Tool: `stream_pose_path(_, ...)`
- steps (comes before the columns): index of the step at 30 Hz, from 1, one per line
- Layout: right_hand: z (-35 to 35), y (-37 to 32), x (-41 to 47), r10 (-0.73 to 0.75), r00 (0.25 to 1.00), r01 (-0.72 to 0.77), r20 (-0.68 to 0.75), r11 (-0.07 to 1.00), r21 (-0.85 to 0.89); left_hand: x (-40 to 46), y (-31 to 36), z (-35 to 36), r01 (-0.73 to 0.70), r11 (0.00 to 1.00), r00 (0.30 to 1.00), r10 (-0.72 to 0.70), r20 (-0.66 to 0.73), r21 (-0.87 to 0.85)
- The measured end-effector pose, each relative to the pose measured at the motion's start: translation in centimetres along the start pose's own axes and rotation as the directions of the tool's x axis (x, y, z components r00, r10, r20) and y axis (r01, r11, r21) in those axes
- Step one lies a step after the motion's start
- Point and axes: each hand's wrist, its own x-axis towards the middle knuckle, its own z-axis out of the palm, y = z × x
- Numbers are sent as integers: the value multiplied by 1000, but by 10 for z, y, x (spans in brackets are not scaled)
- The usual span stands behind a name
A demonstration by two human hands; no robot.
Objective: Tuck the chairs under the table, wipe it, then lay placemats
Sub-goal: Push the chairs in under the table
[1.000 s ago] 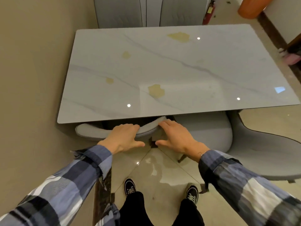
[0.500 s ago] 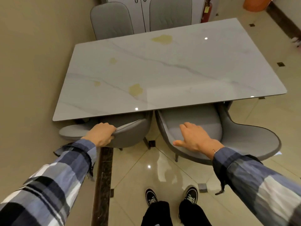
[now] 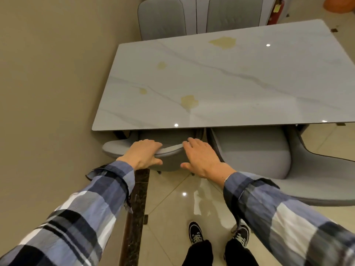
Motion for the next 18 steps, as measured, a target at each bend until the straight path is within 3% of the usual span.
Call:
stream_pose_path(2, 4, -25, 21, -68, 997, 66, -27, 996, -68, -8, -27, 10, 45, 999, 999, -45, 6, -4)
stream_pose_path(5, 15, -50, 44, -110, 993, 115, 47, 986, -124, -16, -56, 32, 69, 998, 997, -69, -38, 10)
stream_pose_path(18, 22, -47, 53, -140, 988, 148, 64, 979, -143, -11, -53, 31, 15, 994, 1000, -12, -29, 112)
